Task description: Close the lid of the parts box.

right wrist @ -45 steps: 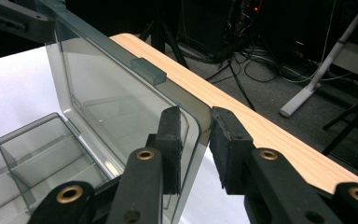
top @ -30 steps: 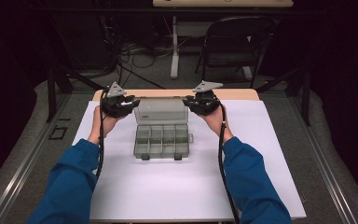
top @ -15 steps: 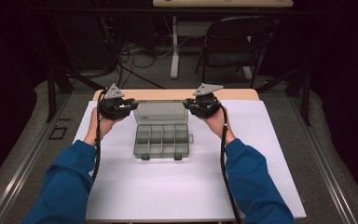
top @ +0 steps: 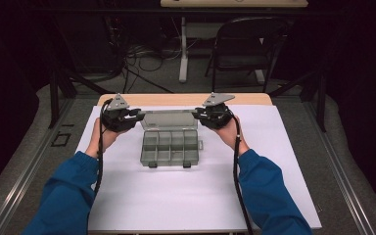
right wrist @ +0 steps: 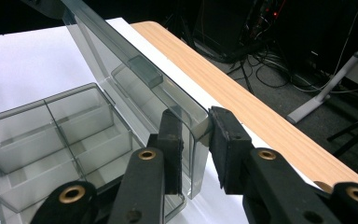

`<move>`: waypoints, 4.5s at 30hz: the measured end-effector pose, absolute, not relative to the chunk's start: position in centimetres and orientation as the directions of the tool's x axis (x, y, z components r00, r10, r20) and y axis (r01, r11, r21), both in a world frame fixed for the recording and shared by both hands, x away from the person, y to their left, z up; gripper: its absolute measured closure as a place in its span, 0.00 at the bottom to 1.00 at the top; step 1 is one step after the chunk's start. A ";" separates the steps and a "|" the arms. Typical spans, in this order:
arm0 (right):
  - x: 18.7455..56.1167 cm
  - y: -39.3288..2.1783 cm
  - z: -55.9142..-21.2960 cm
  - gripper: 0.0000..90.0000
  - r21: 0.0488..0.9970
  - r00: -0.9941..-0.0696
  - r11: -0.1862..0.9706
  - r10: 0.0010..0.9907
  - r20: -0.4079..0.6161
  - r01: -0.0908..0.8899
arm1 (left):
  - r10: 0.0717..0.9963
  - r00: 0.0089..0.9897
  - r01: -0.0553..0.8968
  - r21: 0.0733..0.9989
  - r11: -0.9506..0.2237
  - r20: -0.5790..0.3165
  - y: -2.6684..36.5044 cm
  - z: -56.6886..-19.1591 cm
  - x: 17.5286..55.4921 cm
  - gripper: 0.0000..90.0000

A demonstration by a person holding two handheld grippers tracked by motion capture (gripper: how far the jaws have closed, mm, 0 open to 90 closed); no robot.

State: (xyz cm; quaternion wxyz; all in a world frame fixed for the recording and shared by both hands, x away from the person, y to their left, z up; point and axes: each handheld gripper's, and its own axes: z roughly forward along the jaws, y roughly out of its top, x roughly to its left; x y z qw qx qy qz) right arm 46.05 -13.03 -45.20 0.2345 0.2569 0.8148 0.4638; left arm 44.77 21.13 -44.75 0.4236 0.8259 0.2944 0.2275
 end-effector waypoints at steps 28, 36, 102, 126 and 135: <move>45.0 -13.1 -45.4 0.80 0.871 -0.770 0.462 0.614 -0.175 0.170 | 0.698 0.712 0.314 0.857 -0.409 0.073 20.4 -42.7 44.7 1.00; 44.0 -13.4 -45.4 0.54 0.863 -0.793 0.474 0.587 -0.161 0.175 | 0.689 0.721 0.322 0.845 -0.426 0.072 20.2 -43.2 43.9 1.00; 39.4 -11.4 -49.9 1.00 0.832 -0.840 0.514 0.530 -0.115 0.211 | 0.657 0.754 0.371 0.811 -0.453 0.022 20.6 -49.5 38.2 1.00; 39.3 -10.8 -52.5 1.00 0.781 -0.856 0.570 0.508 -0.093 0.253 | 0.635 0.772 0.426 0.764 -0.484 -0.028 20.1 -52.5 38.4 1.00; 39.4 -11.0 -52.8 1.00 0.799 -0.853 0.539 0.517 -0.064 0.267 | 0.645 0.763 0.423 0.780 -0.461 -0.032 20.2 -52.8 38.2 1.00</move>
